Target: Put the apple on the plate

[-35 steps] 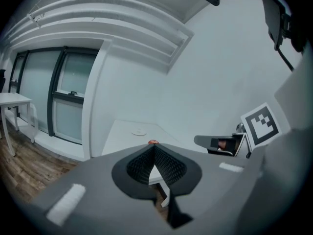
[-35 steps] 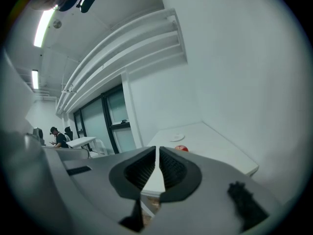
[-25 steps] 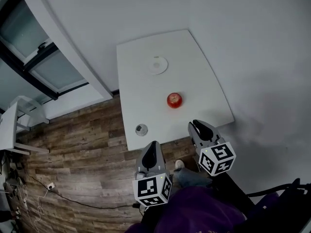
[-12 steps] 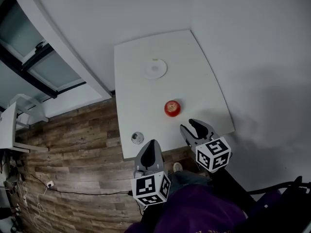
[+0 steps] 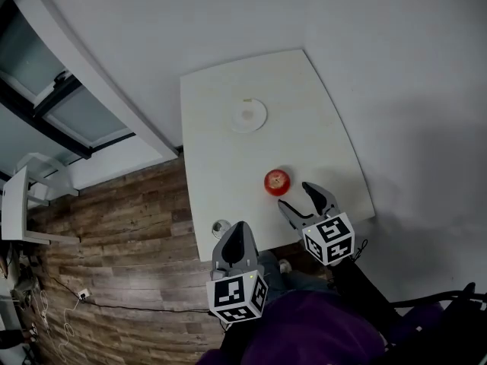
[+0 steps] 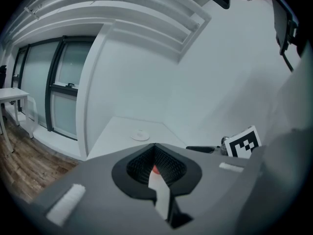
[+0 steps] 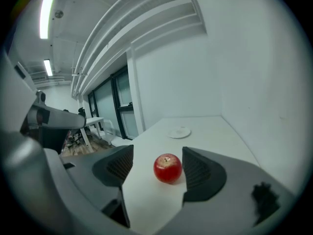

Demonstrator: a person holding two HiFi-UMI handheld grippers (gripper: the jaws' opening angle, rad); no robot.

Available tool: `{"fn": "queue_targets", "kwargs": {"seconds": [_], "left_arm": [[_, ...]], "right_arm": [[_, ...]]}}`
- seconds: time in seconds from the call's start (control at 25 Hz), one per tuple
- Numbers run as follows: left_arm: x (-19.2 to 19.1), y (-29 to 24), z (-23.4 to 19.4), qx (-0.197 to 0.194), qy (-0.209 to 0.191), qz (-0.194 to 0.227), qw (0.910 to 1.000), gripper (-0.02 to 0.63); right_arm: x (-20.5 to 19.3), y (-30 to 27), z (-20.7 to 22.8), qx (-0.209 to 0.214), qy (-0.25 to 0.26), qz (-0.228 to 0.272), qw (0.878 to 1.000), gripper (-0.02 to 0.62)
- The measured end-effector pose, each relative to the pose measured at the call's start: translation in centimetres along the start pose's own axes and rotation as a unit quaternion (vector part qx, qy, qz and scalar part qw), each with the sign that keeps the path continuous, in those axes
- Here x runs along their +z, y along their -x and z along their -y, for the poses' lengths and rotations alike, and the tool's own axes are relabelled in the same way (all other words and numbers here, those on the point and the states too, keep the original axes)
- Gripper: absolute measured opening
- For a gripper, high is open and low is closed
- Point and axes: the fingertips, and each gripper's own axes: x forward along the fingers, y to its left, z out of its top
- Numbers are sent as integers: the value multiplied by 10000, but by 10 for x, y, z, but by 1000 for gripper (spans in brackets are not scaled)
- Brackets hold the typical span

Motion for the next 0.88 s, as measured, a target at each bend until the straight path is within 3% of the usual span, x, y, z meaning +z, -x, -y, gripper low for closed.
{"fn": "queue_targets", "kwargs": {"seconds": [0.4,0.88], "left_arm": [[13,-40,-43,-15,-5,-200,9998,4],[24,-76,-82,-96,-18,-339,9994,3]], "right_arm": [[-32,-63,22,-197,297,-868,9956,341],[-60,-101,25,-87,630,-1788,9818,359]]}}
